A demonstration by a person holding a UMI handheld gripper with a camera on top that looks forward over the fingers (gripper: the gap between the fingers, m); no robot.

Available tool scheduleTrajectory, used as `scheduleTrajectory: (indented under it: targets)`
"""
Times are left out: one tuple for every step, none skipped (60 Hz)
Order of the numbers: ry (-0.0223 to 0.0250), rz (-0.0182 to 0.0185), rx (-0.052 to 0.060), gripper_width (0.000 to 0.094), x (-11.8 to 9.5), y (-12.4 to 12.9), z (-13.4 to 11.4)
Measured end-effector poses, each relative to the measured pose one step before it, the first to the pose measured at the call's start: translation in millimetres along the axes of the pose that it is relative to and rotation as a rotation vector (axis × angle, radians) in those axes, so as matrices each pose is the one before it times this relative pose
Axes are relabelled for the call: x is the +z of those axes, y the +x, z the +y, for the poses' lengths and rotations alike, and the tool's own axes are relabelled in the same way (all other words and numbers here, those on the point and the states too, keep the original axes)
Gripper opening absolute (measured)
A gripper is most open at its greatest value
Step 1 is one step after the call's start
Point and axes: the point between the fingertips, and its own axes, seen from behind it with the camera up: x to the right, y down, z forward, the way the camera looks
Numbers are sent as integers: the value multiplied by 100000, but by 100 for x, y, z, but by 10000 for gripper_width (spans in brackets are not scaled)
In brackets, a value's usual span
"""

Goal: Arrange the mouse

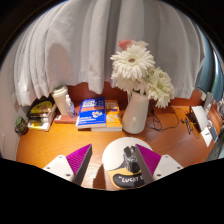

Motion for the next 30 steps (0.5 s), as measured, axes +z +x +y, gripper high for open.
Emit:
scheduleTrajectory:
  targets:
    - [927, -416, 330, 872, -739, -712, -348]
    - [946, -474, 384, 875, -717, -728, -315]
    - [872, -532, 392, 872, -699, -747, -291]
    - [826, -475, 333, 873, -688, -710, -248]
    - [775, -339, 218, 870, -675, -675, -256]
    - [817, -177, 144, 866, -668, -626, -238]
    - [850, -69, 109, 862, -657, -600, -210]
    - [939, 141, 115, 858, -600, -639, -174]
    - [778, -62, 73, 858, -624, -588, -165]
    - [694, -106, 68, 857, -628, -568, -156]
    - [666, -134, 36, 859, -616, -575, -119]
    - [762, -150, 9, 858, -608, -604, -49]
    - [600, -136, 86, 858, -578, -554, -83]
    - [580, -182, 129, 858, -545, -547, -36]
    - [528, -223, 123, 859, -558, -539, -46]
    - [497, -253, 130, 857, -520, -507, -2]
    - [468, -226, 134, 857, -524, -506, 27]
    - [393, -207, 137, 856, -503, -469, 39]
    - [337, -193, 110, 857, -468, -439, 87]
    - [258, -126, 67, 857, -438, -427, 101]
    - [348, -152, 52, 857, -432, -352, 130]
    - [221, -227, -7, 858, -387, -408, 142]
    - [262, -308, 36, 857, -376, -437, 127]
    - [320, -345, -75, 857, -328, -425, 128]
    - [242, -332, -130, 856, -286, -414, 156]
    - [-168, -236, -180, 856, -271, -454, 201]
    - [-239, -270, -382, 856, -226, -359, 250]
    - [-358, -292, -565, 856, -221, -367, 300]
    - [-525, -361, -675, 855, -191, -370, 309]
    - [-480, -303, -605, 854, -201, -375, 294]
